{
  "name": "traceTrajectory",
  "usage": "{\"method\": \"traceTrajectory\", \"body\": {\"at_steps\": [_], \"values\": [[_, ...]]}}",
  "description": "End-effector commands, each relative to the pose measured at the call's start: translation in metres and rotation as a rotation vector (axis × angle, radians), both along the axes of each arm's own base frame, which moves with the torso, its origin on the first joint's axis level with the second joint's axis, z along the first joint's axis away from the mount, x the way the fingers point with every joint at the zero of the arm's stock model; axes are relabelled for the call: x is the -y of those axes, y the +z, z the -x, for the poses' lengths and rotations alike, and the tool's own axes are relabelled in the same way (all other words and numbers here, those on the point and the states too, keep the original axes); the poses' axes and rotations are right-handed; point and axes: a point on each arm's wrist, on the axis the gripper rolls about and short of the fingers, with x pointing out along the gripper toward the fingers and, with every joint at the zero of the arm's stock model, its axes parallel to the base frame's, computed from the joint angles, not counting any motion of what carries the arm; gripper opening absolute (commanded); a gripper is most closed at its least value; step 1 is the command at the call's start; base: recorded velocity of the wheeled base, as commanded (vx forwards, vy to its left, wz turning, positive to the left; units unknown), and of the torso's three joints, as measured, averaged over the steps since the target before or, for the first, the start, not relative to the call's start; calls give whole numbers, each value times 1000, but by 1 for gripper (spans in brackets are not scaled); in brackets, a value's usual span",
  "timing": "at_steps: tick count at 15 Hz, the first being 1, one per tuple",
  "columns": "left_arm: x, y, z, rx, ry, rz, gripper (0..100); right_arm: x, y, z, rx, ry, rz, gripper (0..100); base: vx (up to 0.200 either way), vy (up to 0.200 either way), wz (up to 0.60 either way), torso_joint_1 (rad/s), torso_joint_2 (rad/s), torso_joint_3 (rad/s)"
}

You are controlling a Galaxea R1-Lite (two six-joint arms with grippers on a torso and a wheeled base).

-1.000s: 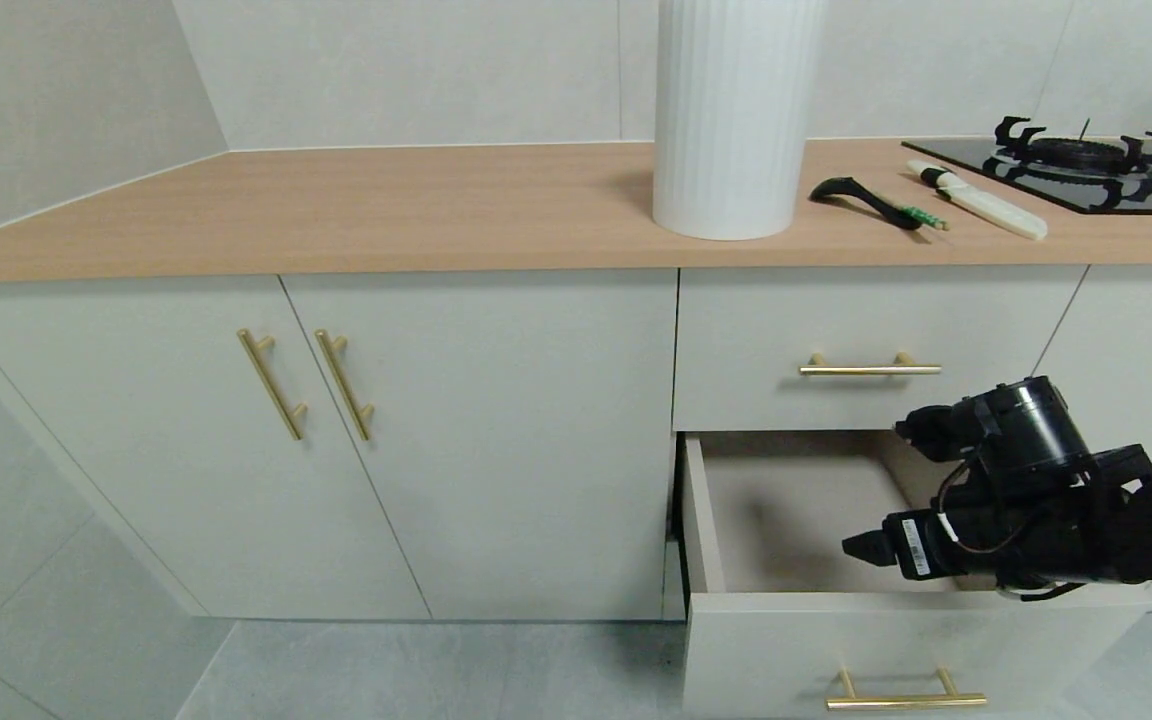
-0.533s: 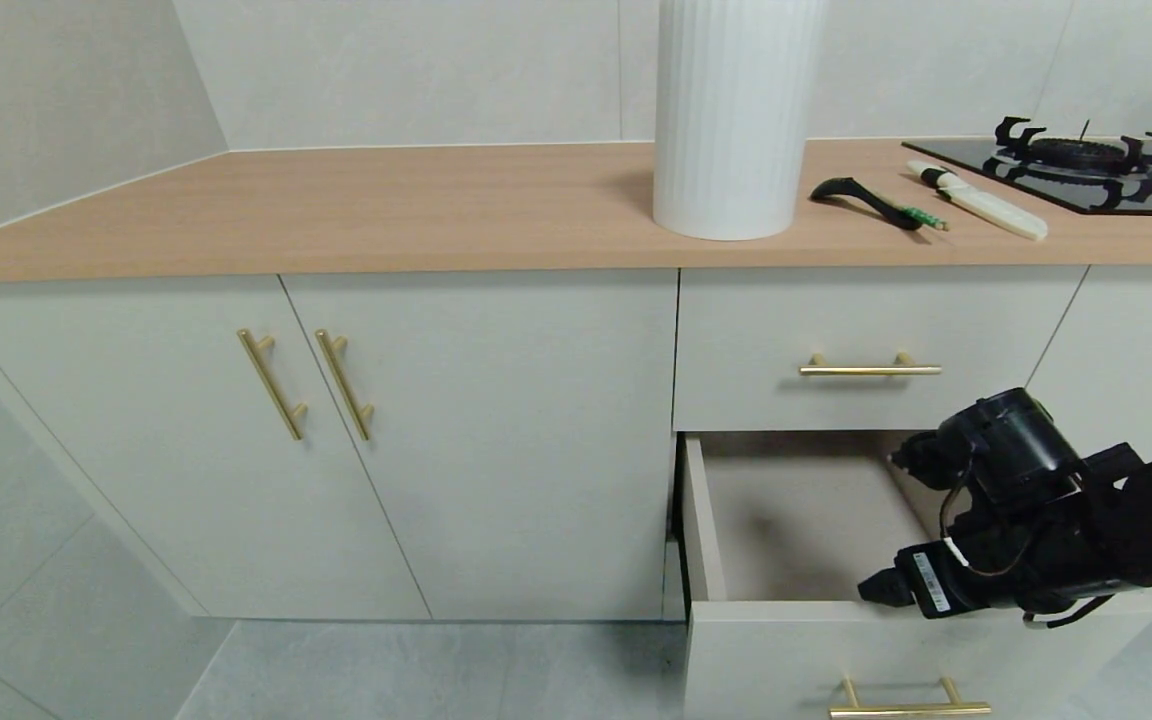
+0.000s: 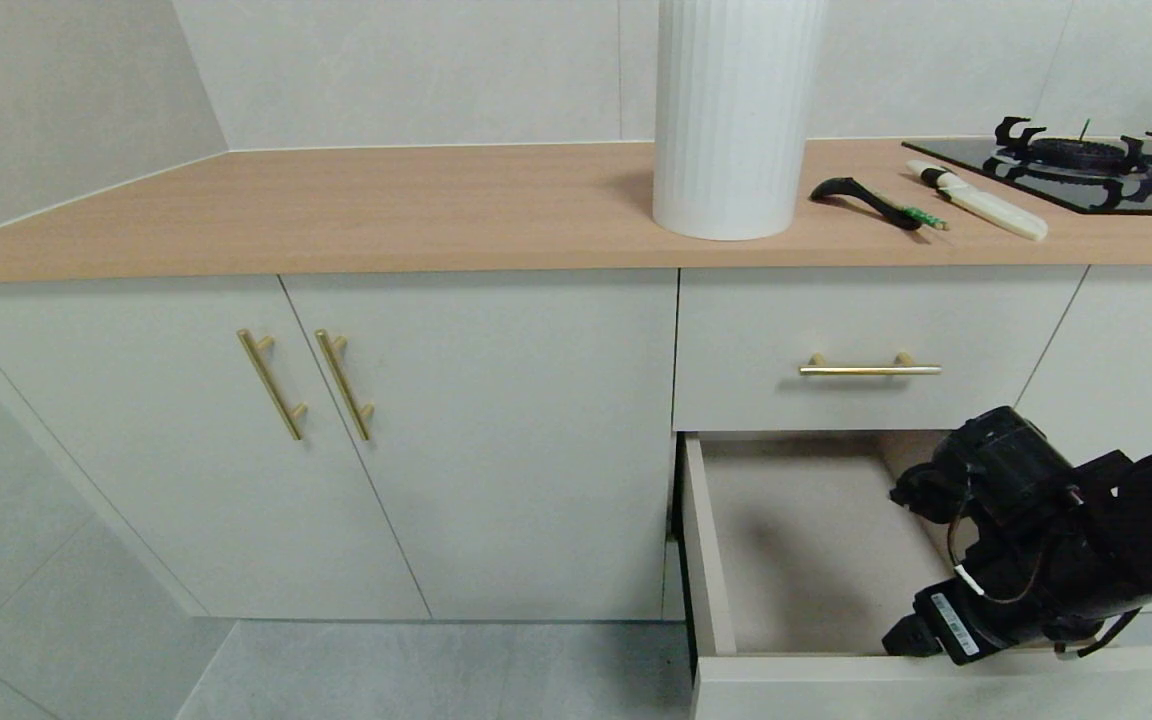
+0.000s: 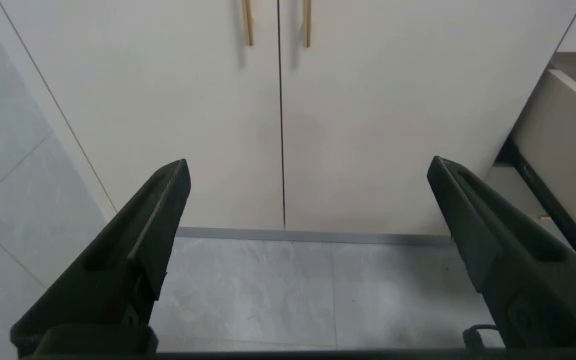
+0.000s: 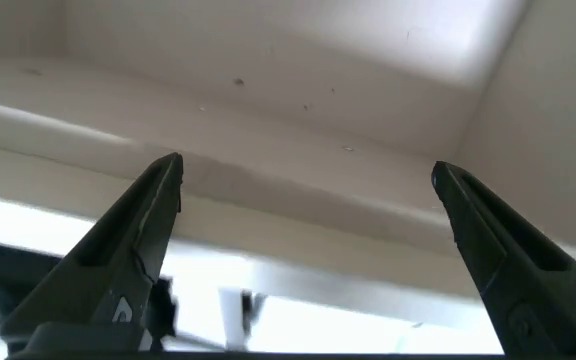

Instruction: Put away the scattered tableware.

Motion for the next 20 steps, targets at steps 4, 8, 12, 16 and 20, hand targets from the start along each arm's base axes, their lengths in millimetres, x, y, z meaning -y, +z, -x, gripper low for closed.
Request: {"method": "traceTrajectory", "body": {"at_steps": [4, 8, 12, 16, 20], "values": [[0, 0, 0, 0, 1, 0, 100, -1, -2, 11, -110, 62, 59, 100, 0, 0, 0, 0, 0, 0], [0, 0, 0, 0, 1, 0, 100, 1, -5, 22, -213, 120, 116, 100, 0, 0, 0, 0, 0, 0], [0, 0, 0, 0, 1, 0, 100, 1, -3, 24, -244, 140, 132, 100, 0, 0, 0, 0, 0, 0], [0, 0, 0, 0, 1, 0, 100, -5, 12, 9, -134, 43, 65, 100, 0, 0, 0, 0, 0, 0], [0, 0, 0, 0, 1, 0, 100, -6, 22, -12, 153, -78, -87, 100, 0, 0, 0, 0, 0, 0]]}}
